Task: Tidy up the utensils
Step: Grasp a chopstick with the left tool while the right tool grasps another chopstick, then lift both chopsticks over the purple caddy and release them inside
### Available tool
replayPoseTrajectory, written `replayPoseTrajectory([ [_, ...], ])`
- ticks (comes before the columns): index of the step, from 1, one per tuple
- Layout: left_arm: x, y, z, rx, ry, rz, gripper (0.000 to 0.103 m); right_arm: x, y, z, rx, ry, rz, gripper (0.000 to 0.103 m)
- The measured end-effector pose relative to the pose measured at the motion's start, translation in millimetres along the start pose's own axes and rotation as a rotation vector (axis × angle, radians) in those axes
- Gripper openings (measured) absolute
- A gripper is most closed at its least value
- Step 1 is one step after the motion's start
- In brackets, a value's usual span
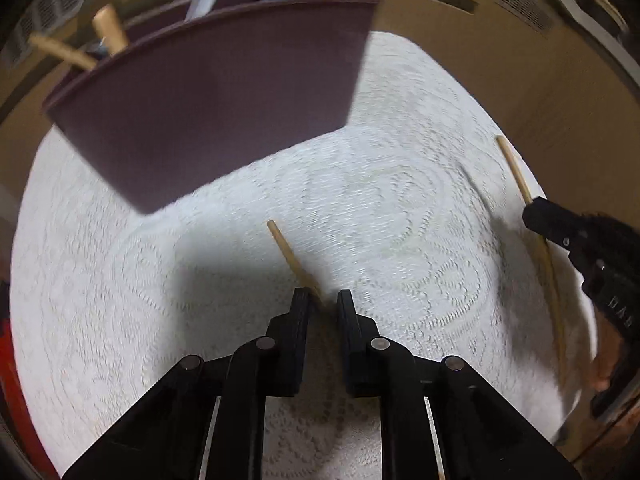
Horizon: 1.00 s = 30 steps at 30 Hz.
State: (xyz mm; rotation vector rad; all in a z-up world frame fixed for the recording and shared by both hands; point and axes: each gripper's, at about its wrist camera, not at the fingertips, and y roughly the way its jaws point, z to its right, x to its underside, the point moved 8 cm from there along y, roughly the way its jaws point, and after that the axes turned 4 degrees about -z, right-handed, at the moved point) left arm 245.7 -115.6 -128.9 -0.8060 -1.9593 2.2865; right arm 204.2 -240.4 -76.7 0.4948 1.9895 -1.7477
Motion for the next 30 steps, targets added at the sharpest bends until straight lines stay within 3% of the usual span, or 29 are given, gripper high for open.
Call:
replayPoseTrajectory([
  [6,4.7,-17.0,5.0,0.026,-0.009,0.089,0.012,7.4,-2.2,-4.1,-0.055,0.016,-0.016,0.006],
  [14,11.1,-83.0,2.8,0.035,-0.011,0.303,0.011,2.1,-24.3,-20.7,-0.099,0.0,0.022,0.006],
  [20,21.5,-131.7,-2.3,0.107,-0.038,0.418,0.008,-1.7,-46.4,-37.8,-0.077,-0.043,0.058,0.006],
  [30,26.0,-175.3,-8.8,0.098,-0.043,0.541,0.006,-10.4,-80.8,-57.4,-0.034,-0.099,0.12,0.006],
])
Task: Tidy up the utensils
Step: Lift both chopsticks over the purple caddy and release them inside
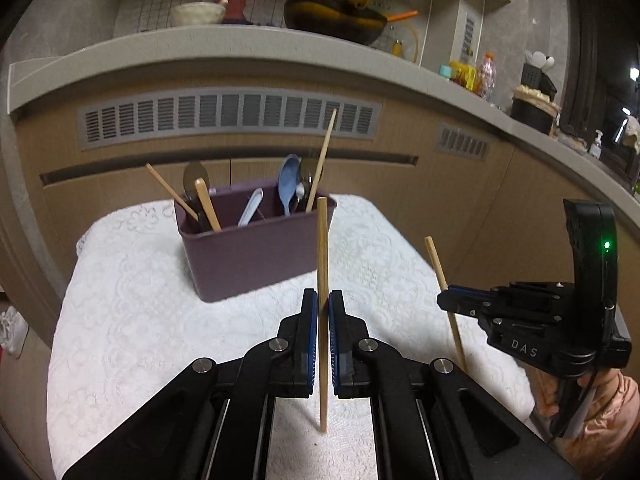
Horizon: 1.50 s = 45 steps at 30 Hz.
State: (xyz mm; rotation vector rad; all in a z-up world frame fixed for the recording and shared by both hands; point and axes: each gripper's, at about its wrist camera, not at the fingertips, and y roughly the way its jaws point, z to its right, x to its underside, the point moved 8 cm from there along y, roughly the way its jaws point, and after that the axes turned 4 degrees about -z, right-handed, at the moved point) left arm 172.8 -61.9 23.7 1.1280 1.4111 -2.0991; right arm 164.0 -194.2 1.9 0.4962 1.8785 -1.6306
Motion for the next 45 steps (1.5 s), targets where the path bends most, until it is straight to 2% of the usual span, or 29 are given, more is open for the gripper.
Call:
replayPoseTrajectory([
  [3,-11.0,-14.9,0.1,0.0,0.006,0.046,0.005,-11.3,-14.0,-4.4,0.013,-0.014,0.044,0.006],
  [7,-46.8,-40.9,-2.3,0.015,0.011,0.126,0.005,-41.6,-39.6,-9.0,0.017,-0.027,0.12,0.006],
  [12,-121.5,-86.3,-10.3,0.042,0.006,0.262,0.005,-122.2,-100.5,-16.1,0.019,-0.052,0.321,0.006],
  [15,-162.0,-106.5,-17.0,0.001,0.025,0.357,0.005,-173.8,-134.9,-23.0,0.026,-0.066,0.466,0.006],
  [17,-180.6,-111.0,-22.5,-0.028,0.042,0.398,0.005,-200.9,-143.9,-27.3,0.013,-0.067,0.531,0.006],
  [20,-197.7,-101.2,-35.0,-0.048,0.037,0.409,0.006,-232.8,-137.7,-34.0,0.01,-0.072,0.605,0.006],
  [23,-203.4,-75.1,-52.0,-0.08,0.027,0.391,0.006,-248.1,-109.6,-39.0,-0.011,-0.049,0.598,0.006],
  [26,-201.1,-36.2,-71.6,-0.084,-0.006,0.333,0.006,-256.3,-72.6,-38.9,-0.007,-0.022,0.581,0.006],
  [30,-189.3,11.4,-92.4,-0.108,-0.024,0.271,0.005,-255.9,-25.3,-32.1,-0.016,0.022,0.553,0.006],
  [35,-166.5,60.2,-106.7,-0.106,-0.04,0.203,0.006,-253.9,29.8,-23.8,0.032,0.047,0.533,0.006],
  [39,-149.4,87.1,-115.4,-0.142,-0.038,0.172,0.006,-244.1,64.1,-19.3,0.062,0.052,0.502,0.006],
  [45,-116.0,111.0,-119.2,-0.123,-0.074,0.092,0.006,-211.1,107.1,-21.1,0.031,0.051,0.383,0.006],
])
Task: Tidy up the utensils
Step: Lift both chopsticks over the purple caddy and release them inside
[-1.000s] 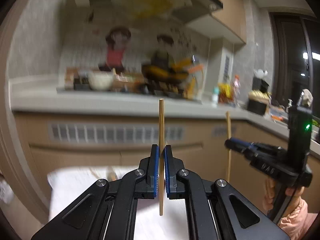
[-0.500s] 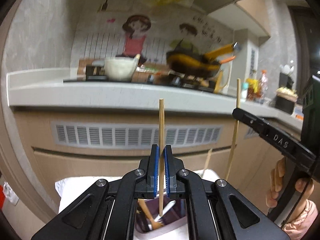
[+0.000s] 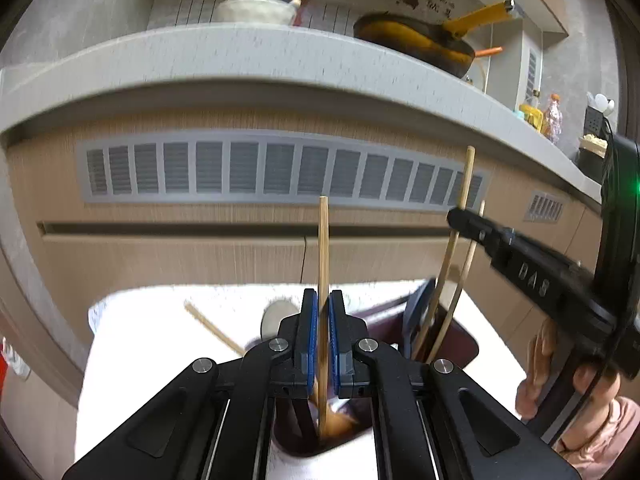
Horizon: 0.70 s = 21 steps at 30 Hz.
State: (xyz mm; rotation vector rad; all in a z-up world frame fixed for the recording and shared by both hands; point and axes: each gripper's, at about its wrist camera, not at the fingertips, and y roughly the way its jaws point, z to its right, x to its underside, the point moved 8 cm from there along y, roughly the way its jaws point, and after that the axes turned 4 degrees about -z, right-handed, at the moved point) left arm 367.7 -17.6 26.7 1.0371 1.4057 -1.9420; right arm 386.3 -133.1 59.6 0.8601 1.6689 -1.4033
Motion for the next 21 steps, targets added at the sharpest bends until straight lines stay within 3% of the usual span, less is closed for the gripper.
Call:
replayPoseTrajectory([
  [5,15.7,3.8,-4.8,-0.009,-0.041,-0.053,0.006,29.5,6.6,0.3,0.001,0.002,-0.077,0.006],
  [8,15.0,-7.3,-3.9,-0.013,-0.06,-0.055,0.007,40.8,7.0,2.6,-0.002,0.016,-0.169,0.01],
  [11,12.5,-29.7,3.4,-0.024,-0.055,-0.026,0.008,45.2,-11.9,6.6,-0.002,0.028,-0.176,0.024],
  [13,11.7,-43.2,9.8,-0.027,-0.048,-0.012,0.01,45.8,-32.5,7.9,-0.003,0.03,-0.152,0.042],
  [18,30.3,-77.6,23.7,-0.057,-0.048,0.013,0.03,59.9,-84.6,9.1,-0.035,0.04,-0.127,0.056],
  [21,51.6,-93.9,29.4,-0.075,-0.049,0.014,0.036,76.5,-110.5,8.3,-0.052,0.054,-0.138,0.06],
])
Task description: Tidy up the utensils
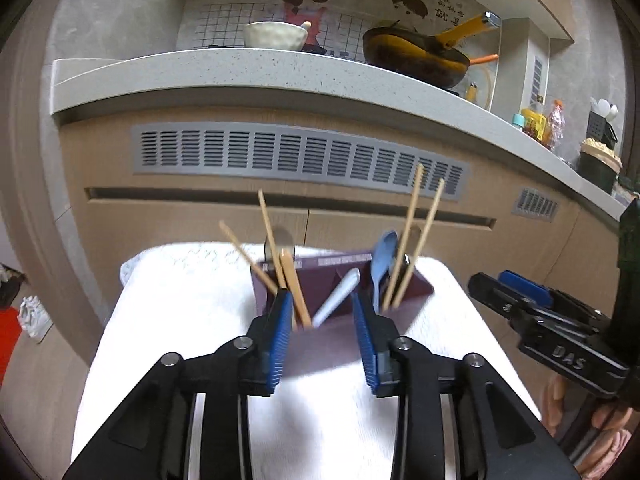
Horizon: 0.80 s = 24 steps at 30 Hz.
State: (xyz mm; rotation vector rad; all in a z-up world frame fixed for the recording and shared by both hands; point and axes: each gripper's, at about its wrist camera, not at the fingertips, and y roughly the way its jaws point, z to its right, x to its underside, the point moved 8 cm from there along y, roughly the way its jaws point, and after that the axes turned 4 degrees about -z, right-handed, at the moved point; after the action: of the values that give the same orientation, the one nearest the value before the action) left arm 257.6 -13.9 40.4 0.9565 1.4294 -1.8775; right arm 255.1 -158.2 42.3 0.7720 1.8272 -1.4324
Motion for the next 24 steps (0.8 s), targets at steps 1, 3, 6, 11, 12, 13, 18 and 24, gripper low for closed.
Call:
replayPoseTrajectory([
  [1,7.7,-5.8,1.1,-0.011,0.001,0.004,0.039,5.4,-5.9,0.1,-0.002,0.004,-0.004,0.062],
  [3,26.5,-17.8,3.0,-0.05,0.011,0.013,0.05,22.3,-19.6,0.1,0.009,0.008,-0.013,0.063],
  [6,52.9,-31.6,8.2,-0.101,0.055,0.019,0.064,46.9,-39.3,1.3,0.064,-0.006,-0.007,0.068],
  [11,93.7,-55.7,17.0,-0.152,0.09,0.03,0.089,83.1,-60.2,-4.7,0.115,-0.018,0.008,0.084],
  [12,98.4,-59.6,16.8,-0.157,0.087,0.037,0.093,89.3,-63.7,-5.8,0.112,-0.012,0.01,0.088],
  [13,102.9,-64.2,17.2,-0.166,0.086,0.048,0.096,97.0,-67.8,-7.3,0.112,-0.007,0.015,0.093],
  [18,114.7,-84.6,13.5,-0.239,0.081,0.107,0.103,114.6,-80.3,-6.1,0.216,-0.054,0.056,0.099],
  [24,118.5,-88.9,9.6,-0.235,0.052,0.086,0.103,121.3,-95.9,3.6,0.249,-0.032,0.084,0.1],
])
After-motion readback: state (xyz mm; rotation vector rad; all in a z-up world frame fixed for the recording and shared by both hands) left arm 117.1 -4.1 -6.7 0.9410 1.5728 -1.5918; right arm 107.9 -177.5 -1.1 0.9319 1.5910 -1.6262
